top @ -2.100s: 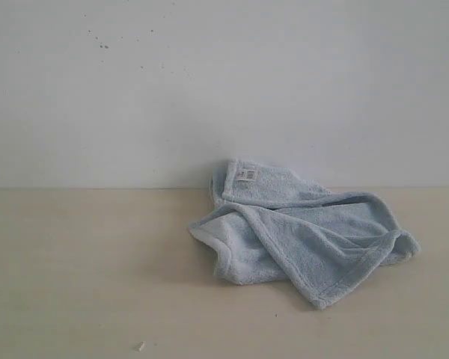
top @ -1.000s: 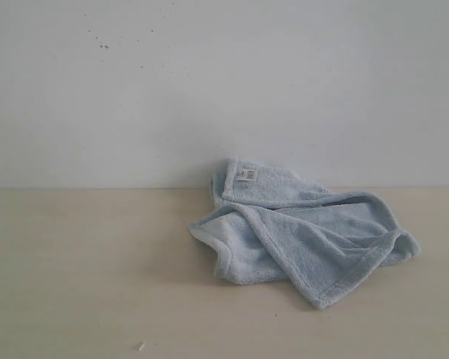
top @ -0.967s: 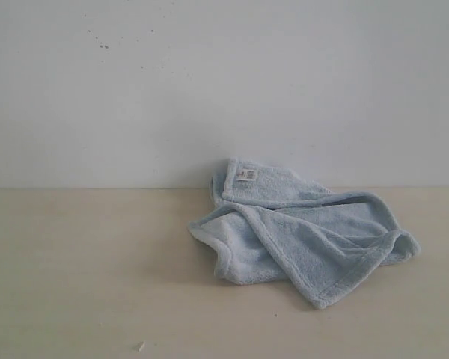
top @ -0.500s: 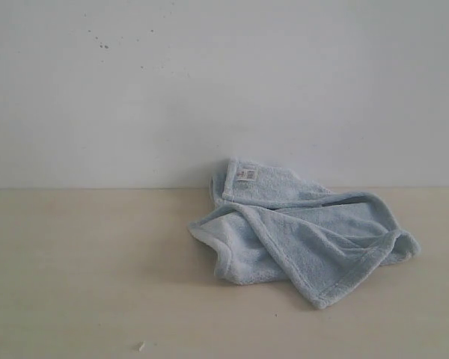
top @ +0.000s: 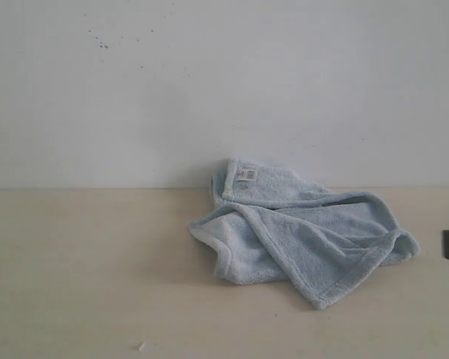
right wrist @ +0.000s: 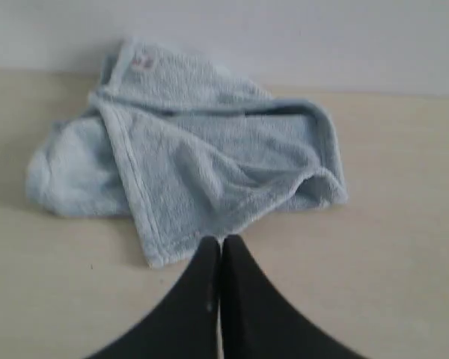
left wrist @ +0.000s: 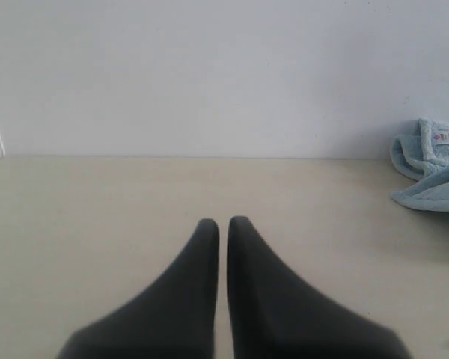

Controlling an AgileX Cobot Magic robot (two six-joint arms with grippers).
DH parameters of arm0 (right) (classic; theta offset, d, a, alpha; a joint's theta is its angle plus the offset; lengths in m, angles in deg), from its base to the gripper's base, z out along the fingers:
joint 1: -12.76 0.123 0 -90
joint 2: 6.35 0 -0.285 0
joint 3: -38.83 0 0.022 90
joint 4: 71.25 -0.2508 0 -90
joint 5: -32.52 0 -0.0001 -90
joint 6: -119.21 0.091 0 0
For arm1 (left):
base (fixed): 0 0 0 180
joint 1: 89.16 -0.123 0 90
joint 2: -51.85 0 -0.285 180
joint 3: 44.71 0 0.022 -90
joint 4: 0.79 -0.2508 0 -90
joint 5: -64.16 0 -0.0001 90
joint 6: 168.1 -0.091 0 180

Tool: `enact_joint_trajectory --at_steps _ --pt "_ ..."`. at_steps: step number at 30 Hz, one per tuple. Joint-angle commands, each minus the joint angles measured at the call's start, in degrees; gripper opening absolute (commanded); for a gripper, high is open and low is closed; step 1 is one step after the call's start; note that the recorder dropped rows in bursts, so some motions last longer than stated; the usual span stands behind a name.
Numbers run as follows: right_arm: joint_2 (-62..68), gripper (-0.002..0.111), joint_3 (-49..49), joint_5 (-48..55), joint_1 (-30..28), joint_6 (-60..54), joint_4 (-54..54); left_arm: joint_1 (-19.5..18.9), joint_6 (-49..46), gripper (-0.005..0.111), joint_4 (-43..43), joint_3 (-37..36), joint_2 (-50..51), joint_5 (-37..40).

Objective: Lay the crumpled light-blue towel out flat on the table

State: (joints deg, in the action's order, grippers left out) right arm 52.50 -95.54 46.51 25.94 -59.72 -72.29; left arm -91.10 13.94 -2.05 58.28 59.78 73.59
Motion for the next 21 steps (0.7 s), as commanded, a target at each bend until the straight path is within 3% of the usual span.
enact_joint_trajectory --at_steps 1,5,8,21 --pt "18.70 0.000 -9.41 3.91 0.18 -12.32 -7.34 -0.18 -0.17 0.004 0.24 -0.20 -0.14 -0.47" --pt "41.65 0.000 -22.27 10.01 3.54 -30.63 -19.63 -0.18 -0.17 0.004 0.24 -0.20 -0.14 -0.47" --pt "50.62 0.000 -27.74 8.23 4.82 -29.10 -19.77 -0.18 -0.17 0.004 0.24 -0.20 -0.14 -0.47" --pt "62.17 0.000 -32.63 3.83 4.82 -31.06 -19.27 -0.18 -0.17 0.004 0.24 -0.20 -0.14 -0.47"
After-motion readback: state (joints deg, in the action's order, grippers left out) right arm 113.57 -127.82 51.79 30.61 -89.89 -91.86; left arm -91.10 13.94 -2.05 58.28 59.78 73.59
